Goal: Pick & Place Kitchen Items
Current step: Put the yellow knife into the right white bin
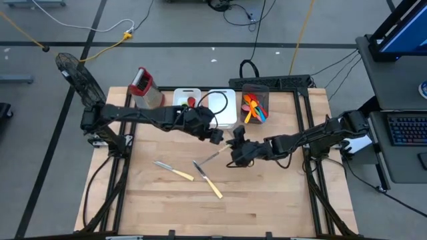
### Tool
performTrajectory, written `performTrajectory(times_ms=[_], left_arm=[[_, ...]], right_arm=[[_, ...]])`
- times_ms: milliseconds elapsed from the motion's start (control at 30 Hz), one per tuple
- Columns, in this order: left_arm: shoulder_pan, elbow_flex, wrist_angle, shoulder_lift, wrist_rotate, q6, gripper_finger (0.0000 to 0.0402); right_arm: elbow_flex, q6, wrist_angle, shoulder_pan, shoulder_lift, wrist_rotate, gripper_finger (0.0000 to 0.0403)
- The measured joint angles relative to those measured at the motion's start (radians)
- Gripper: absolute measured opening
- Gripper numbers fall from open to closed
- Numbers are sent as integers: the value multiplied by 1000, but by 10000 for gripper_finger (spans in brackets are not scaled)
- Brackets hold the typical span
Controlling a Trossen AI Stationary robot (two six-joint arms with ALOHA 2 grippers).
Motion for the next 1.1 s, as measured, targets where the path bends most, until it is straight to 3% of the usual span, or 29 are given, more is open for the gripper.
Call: performTrajectory(times_ms=[167,400,600,833,1100], left_arm=[[36,0,-73,0,-10,69,210],[33,0,-179,0,-131,233,211],[6,0,-250,0,-217,319,211],[-23,-1,-279,-15,-272,352,211],[-55,-55,-259,-131,-355,426,212]], right_arm=[[0,136,-150,-11,-11,-1,38],[-3,388,-381,-67,-56,-12,38],[-1,548,-499,-153,-105,-160,38],[38,666,-671,-254,-123,-259,38],[120,779,-678,-338,-123,-386,38]])
